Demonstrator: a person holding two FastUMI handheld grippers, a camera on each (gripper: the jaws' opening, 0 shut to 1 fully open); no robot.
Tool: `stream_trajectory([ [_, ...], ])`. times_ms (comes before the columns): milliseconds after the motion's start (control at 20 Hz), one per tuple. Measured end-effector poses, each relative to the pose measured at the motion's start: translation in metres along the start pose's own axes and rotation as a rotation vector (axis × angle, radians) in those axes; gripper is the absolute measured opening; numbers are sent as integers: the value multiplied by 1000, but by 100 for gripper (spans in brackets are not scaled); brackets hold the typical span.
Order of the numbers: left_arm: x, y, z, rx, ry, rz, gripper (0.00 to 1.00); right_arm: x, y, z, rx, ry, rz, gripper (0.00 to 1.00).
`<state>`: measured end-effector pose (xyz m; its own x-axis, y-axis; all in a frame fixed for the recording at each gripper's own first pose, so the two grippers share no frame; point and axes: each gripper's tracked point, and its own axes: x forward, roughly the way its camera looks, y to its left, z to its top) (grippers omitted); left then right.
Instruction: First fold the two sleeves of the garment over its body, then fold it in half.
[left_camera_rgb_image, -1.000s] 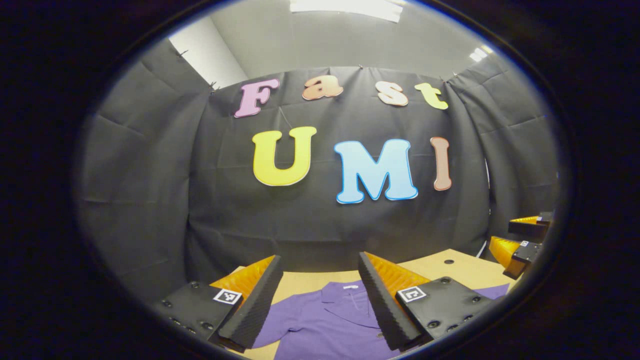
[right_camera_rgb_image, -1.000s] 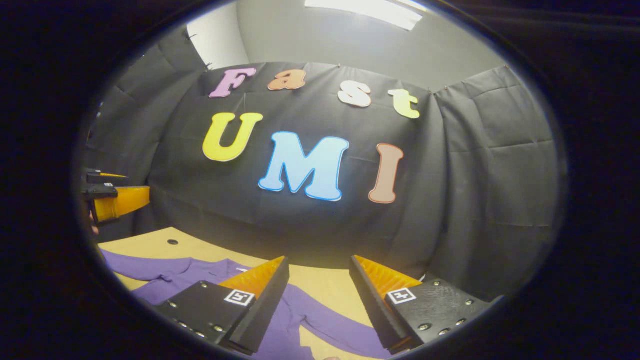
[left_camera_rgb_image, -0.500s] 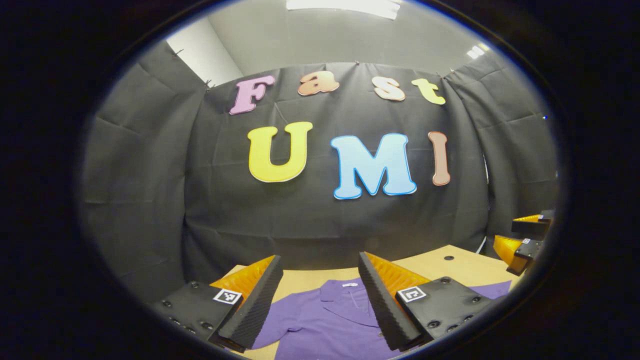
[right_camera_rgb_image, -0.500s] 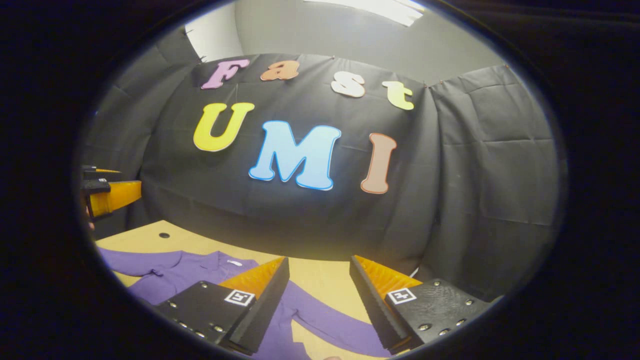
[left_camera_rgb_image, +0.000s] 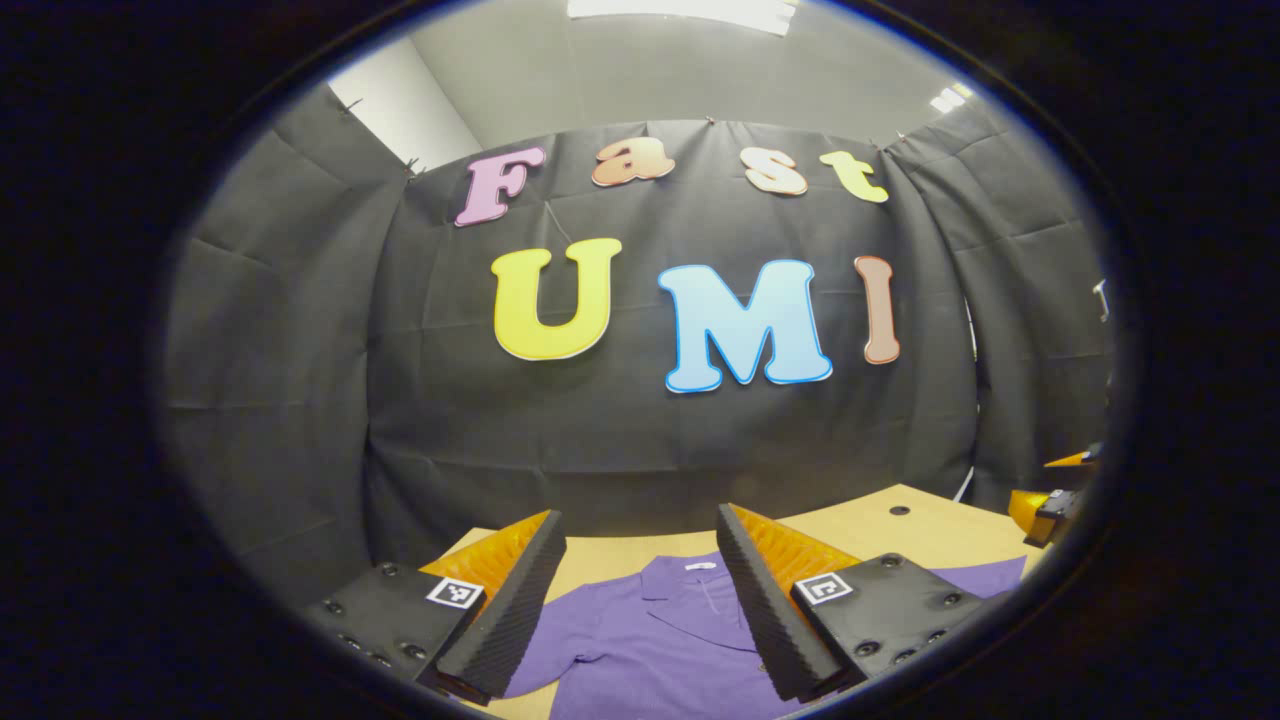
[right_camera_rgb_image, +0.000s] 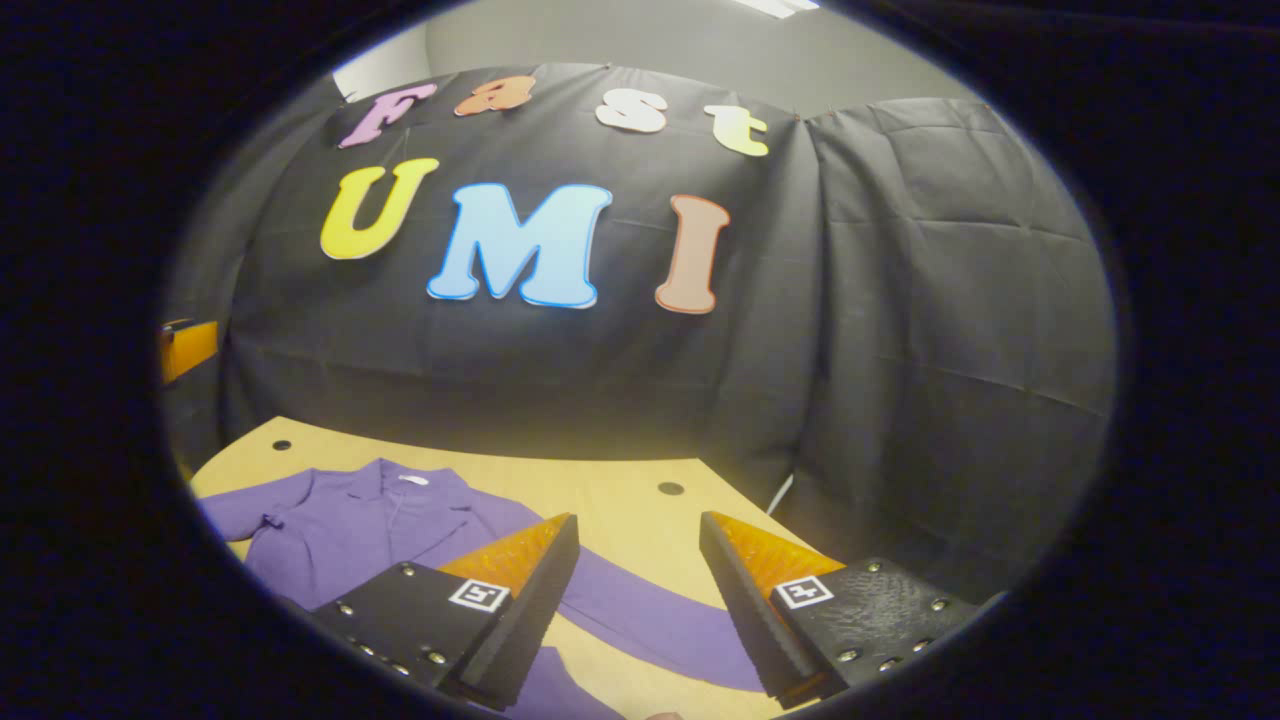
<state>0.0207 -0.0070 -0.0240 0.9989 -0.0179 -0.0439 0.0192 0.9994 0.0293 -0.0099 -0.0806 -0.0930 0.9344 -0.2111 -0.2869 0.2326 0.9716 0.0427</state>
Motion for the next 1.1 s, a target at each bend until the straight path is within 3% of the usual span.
stream_trajectory([
  [500, -8, 0, -6, 26, 18, 23, 96, 11, -85, -121, 117, 355, -237, 82],
  [950, -14, 13, -10, 32, 36, 63, 96, 12, -109, -215, 292, 642, -320, 82],
  [1100, -20, 20, -13, 32, 45, 80, 96, 14, -116, -230, 315, 679, -361, 82],
])
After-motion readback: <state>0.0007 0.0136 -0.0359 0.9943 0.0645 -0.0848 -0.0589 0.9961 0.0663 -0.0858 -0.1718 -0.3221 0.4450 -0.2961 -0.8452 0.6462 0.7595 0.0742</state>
